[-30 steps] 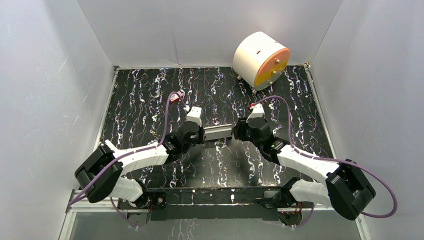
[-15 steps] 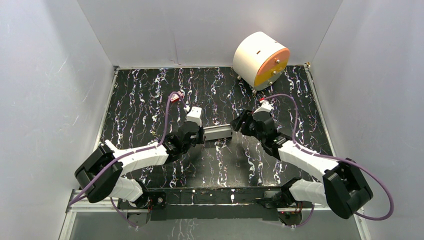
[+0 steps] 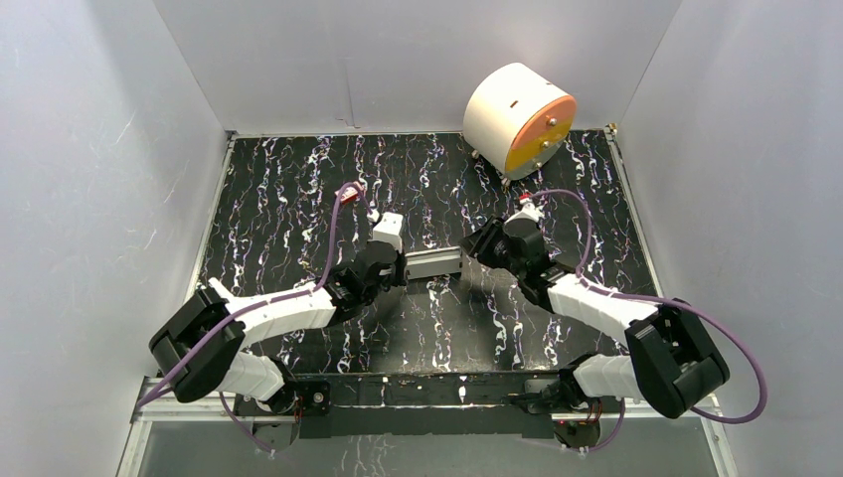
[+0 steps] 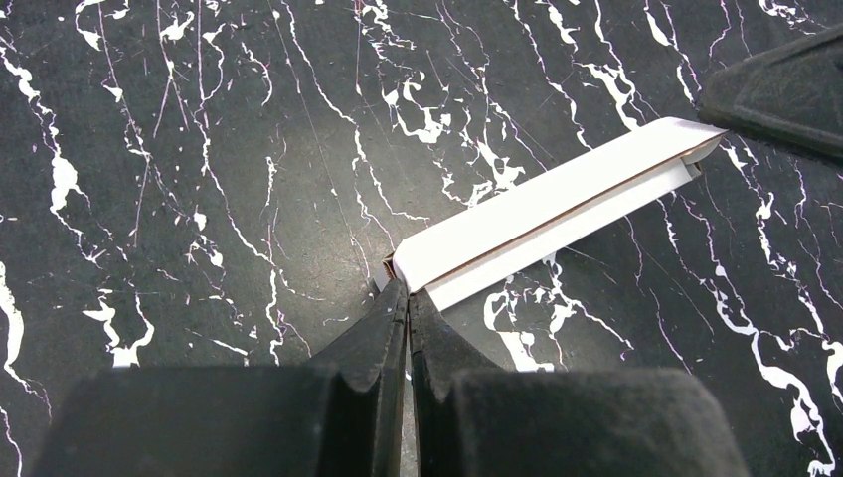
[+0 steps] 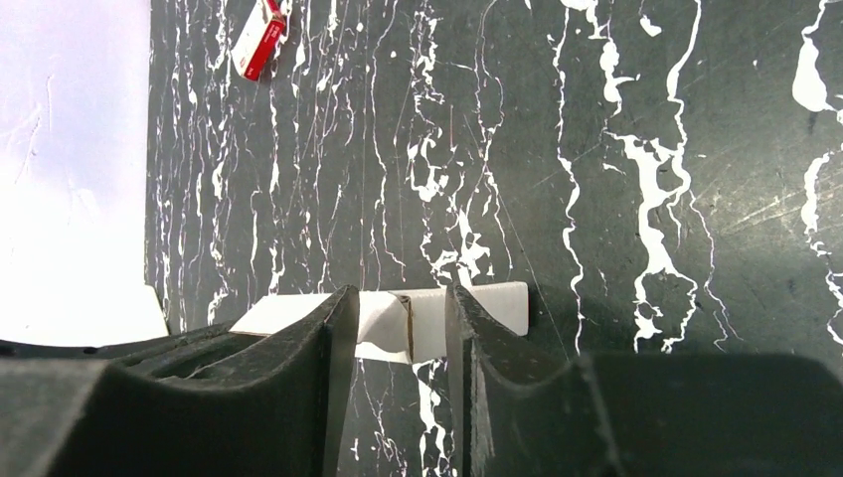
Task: Fold the paper box
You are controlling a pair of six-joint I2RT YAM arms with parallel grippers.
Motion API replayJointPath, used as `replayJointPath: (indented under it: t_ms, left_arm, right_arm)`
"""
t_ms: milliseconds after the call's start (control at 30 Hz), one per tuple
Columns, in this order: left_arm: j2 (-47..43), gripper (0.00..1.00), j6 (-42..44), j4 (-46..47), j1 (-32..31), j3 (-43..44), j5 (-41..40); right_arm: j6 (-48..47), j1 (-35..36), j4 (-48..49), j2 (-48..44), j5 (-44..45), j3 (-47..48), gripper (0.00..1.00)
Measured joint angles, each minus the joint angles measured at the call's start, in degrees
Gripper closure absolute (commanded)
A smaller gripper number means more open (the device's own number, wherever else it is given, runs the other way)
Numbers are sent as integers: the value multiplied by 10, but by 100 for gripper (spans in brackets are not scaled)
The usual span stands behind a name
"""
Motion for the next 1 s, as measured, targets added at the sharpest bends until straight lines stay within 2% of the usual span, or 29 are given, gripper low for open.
replayJointPath:
  t_ms: [200,367,500,733,1000]
  left_arm:
    - [6,100,3,0,-3,5,-2]
    - [10,100,7,-2,-7,9,-8]
    - [11,100,7,-2,-10,9,-13]
    - [15,100,7,-2,-16,12,-23]
    - [16,97,6,-2,-19,12,-30]
  right_arm:
    - [4,-7,23,2,-28,-24,58]
    - [0,-13,40,2,-47,-36,52]
    - [-2,-12,62,2,-72,-54,51]
    - [-3,-13,130,7,-97,-90,60]
    - [4,-14,226,17,-97,-138,62]
